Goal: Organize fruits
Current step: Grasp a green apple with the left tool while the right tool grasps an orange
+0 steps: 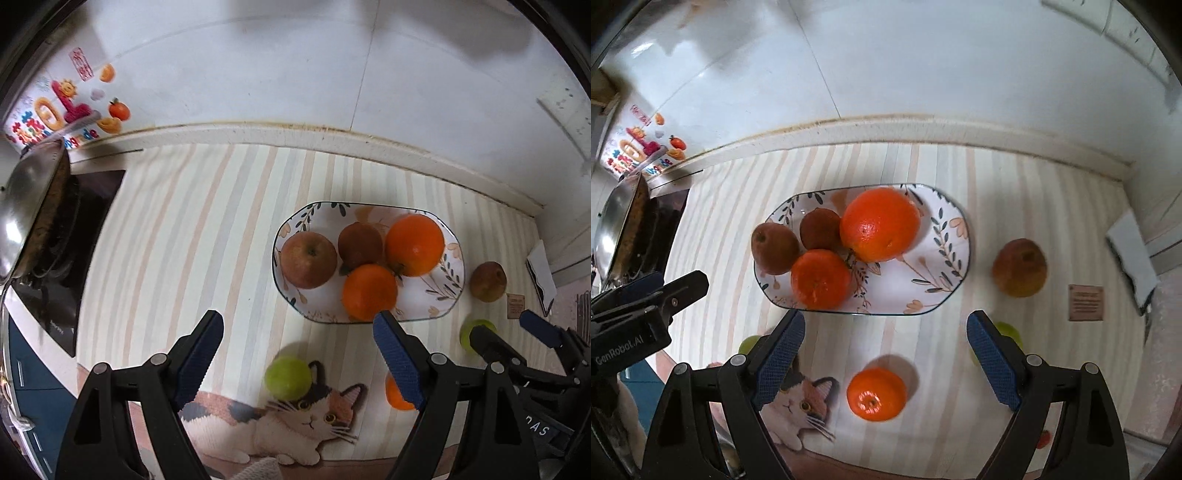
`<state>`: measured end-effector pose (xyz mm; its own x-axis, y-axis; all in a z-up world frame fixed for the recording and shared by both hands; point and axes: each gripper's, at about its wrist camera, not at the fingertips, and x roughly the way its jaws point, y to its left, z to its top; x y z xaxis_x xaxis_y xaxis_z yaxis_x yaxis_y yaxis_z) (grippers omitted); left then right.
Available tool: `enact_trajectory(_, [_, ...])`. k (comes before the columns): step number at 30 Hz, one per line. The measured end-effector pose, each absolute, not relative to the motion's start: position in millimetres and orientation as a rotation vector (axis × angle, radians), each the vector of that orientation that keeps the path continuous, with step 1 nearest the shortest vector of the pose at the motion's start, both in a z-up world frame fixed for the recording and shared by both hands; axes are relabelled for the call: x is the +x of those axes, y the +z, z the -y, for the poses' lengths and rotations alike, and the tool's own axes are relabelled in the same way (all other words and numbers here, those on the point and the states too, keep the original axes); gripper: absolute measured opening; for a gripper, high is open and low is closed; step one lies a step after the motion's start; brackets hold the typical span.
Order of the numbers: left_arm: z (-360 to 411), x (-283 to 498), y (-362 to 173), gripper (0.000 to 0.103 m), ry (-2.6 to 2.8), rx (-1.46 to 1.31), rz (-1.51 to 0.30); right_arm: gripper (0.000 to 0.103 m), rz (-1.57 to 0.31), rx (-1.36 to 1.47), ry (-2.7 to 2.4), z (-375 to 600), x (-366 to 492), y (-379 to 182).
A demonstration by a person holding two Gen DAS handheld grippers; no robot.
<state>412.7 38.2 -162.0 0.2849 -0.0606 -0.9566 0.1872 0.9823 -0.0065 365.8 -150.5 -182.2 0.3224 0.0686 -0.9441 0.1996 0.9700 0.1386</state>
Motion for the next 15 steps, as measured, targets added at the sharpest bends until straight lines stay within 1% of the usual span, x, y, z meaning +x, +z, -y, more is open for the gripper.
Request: enact_trajectory(15, [-50, 334, -101, 0.083, -0.181, 0.119, -1.079, 0.092, -1.109, 0.213, -0.071, 135, 292, -114])
